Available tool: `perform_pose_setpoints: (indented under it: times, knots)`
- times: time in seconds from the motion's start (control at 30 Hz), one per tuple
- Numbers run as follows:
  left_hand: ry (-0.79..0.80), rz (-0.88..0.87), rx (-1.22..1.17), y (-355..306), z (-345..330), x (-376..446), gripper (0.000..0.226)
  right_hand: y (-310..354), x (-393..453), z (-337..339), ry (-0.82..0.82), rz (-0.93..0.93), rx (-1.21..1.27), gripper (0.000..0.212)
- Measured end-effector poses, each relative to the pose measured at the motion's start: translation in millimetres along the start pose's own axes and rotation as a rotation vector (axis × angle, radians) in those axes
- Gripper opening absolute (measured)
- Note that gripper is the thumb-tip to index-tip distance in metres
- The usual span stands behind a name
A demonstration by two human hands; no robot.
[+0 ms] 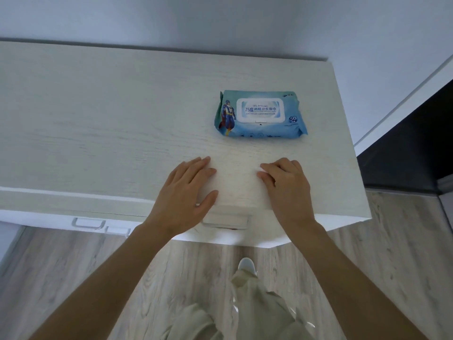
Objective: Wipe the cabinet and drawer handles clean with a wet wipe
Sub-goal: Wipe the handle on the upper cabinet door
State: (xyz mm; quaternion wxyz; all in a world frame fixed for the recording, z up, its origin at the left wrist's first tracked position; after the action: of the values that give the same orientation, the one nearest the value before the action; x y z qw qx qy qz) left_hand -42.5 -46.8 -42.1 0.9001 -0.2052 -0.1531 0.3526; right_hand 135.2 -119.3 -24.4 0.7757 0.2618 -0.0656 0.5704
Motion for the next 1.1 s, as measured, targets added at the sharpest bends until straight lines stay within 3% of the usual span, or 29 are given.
perform_pose_setpoints:
  times: [0.33,0.5,0.7,0.83,1.1]
  knots:
    - [0.022,-0.143,0.137,37.9,-1.0,-55.0,0.064,57.1,-44.1,-7.7,-0.039,-0.102,-0.084,0.013]
    - [-0.043,-0.143,0.268,41.1,-13.6,-73.3,0.068,68.5,-70.0,-5.9,-0.114,-0.230,0.012,0.015]
    - [-0.210,-0.194,0.374,42.7,-34.5,-86.0,0.077,42.5,-103.3,-1.7,-0.186,-0.388,0.097,0.015]
    - [-0.393,-0.254,0.426,50.5,-59.1,-91.4,0.085,27.7,-112.2,-13.6,-0.218,-0.313,0.096,0.018]
    - [-0.745,-0.345,0.343,60.1,-116.0,-60.7,0.095,2.3,-121.3,-54.8,-0.439,-0.200,0.243,0.017]
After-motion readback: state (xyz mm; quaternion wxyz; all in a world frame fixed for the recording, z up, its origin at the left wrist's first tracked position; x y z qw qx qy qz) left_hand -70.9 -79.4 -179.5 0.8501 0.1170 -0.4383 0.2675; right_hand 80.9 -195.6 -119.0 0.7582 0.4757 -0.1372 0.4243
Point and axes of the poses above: each hand's wrist, its own x-axis towards the middle knuckle, its own z-axis out of the back of the hand, y = z × x, the point moved 5 cm from there along x, towards the middle knuckle, and after that the axes turned 8 degrees about -x, right-handed, at the moved point
